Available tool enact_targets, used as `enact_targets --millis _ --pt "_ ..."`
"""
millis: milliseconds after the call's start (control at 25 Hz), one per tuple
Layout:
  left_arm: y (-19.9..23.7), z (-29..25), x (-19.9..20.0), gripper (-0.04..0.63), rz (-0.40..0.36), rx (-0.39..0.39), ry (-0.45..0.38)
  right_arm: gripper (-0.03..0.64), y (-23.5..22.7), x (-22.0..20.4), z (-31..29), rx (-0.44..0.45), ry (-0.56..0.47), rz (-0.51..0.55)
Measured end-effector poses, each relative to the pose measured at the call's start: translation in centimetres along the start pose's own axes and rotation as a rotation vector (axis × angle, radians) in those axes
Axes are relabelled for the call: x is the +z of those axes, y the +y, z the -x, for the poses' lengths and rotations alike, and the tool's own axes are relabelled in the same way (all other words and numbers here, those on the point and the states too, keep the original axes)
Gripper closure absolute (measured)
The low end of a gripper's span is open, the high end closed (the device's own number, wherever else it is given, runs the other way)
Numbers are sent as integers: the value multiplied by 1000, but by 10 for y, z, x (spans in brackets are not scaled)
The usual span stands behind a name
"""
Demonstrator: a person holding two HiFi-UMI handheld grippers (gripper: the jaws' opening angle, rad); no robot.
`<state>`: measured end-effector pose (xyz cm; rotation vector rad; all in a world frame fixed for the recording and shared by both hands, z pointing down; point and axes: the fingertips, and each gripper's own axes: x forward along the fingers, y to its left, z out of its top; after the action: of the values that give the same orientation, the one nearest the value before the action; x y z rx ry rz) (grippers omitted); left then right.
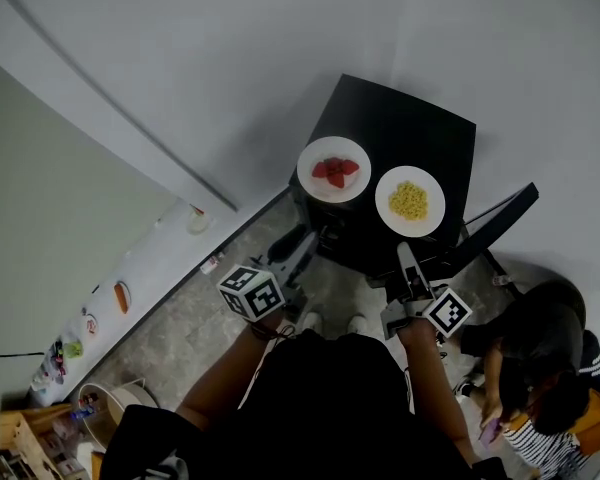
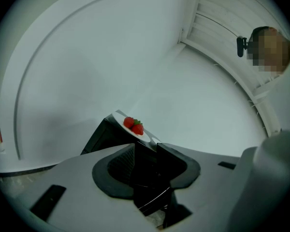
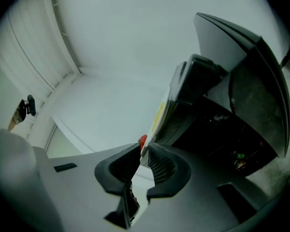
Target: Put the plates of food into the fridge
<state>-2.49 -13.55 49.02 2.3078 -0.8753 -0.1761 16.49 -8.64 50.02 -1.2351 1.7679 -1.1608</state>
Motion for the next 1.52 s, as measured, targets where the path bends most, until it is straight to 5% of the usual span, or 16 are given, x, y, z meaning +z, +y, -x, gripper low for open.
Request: enact_targets --millis 440,1280,1520 --pt "-5 11 -4 569 -21 0 -20 537 -8 7 -13 39 -35 -158" --pt "-18 -3 -9 572 -81 -53 24 568 -19 16 -20 34 -101 -333" --pt "-26 -8 -9 572 -205 -51 54 572 -16 12 -16 46 -83 -338"
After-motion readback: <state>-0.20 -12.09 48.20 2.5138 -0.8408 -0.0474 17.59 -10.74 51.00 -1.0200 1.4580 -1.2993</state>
